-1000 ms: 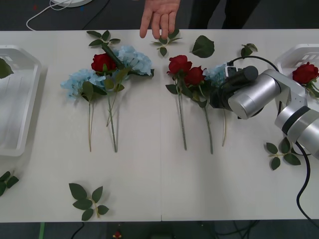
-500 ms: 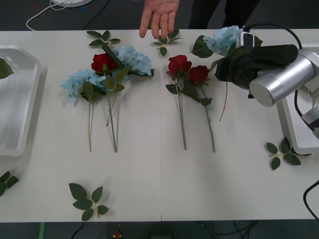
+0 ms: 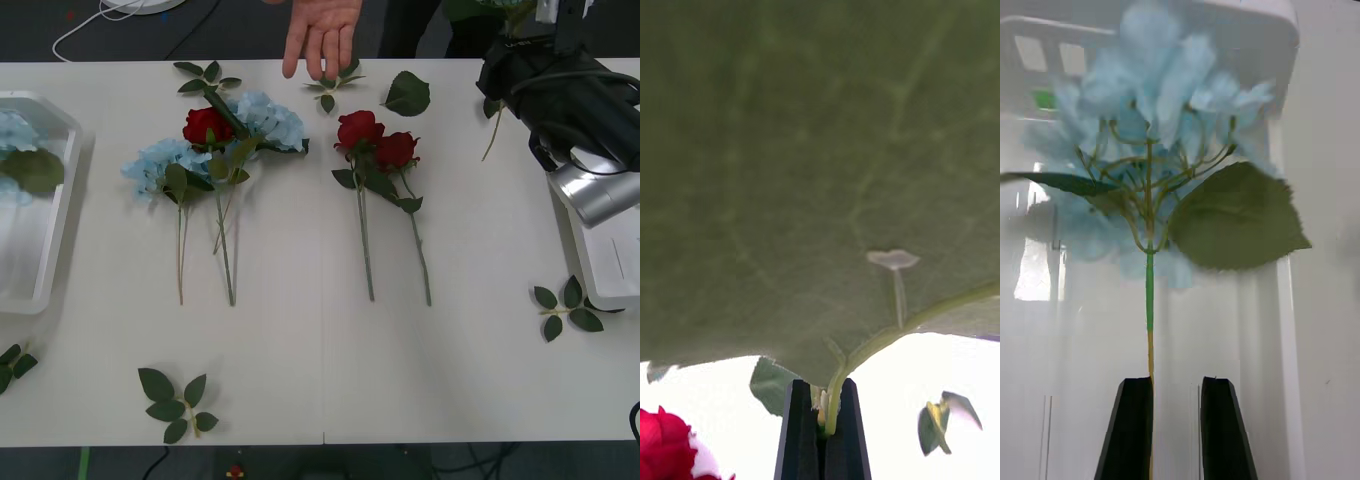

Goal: Place the red flowers into the right box and the blue flowers into the left box. If a person shows an open palm, hand one flower to the person first, then continue sorting.

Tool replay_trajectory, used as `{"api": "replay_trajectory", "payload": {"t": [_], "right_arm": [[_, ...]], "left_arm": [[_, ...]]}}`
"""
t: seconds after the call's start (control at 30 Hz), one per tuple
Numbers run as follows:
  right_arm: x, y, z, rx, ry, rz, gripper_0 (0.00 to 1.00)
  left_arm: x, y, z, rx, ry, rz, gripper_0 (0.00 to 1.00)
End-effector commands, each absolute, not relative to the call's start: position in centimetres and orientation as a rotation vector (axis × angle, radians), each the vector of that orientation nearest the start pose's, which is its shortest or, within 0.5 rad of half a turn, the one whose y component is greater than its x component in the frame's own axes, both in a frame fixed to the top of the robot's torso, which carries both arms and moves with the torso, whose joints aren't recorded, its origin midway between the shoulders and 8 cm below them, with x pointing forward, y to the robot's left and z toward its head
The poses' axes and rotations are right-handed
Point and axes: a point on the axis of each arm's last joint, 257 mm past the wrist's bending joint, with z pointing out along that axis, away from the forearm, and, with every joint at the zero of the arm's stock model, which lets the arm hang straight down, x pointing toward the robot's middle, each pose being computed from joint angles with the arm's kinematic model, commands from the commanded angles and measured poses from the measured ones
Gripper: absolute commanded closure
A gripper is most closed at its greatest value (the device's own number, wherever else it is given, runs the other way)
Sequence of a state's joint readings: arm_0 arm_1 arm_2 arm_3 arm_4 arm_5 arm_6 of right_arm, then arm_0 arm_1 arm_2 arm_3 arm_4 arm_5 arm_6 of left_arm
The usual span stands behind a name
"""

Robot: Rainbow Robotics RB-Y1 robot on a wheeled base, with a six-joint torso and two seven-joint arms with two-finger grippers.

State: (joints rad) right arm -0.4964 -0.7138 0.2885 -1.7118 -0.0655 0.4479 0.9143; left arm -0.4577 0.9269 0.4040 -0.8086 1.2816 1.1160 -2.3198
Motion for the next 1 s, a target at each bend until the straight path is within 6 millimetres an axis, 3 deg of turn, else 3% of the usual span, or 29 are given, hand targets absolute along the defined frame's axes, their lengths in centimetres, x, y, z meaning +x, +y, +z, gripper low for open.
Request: {"api": "replay_trajectory", "payload": {"t": [0.03, 0.27, 0.4, 0.63, 1.0], "right_arm": [[63.0, -18.8, 5.5, -0.252, 1.379, 0.117, 1.0], [64.3, -14.8, 10.3, -0.243, 1.299, 0.193, 1.0], [65.2, -13.3, 11.7, -0.244, 1.266, 0.223, 1.0], [66.6, -12.0, 12.5, -0.255, 1.236, 0.219, 1.0], [66.6, -11.9, 12.7, -0.26, 1.23, 0.218, 1.0]], "left_arm": [[51.6, 57.1, -19.2, -0.055, 2.235, -0.223, 0.81], [51.6, 57.1, -19.2, -0.055, 2.235, -0.223, 0.81], [51.6, 57.1, -19.2, -0.055, 2.235, -0.223, 0.81], [51.6, 57.1, -19.2, -0.055, 2.235, -0.223, 0.81], [51.6, 57.1, -19.2, -0.055, 2.235, -0.223, 0.81]]}}
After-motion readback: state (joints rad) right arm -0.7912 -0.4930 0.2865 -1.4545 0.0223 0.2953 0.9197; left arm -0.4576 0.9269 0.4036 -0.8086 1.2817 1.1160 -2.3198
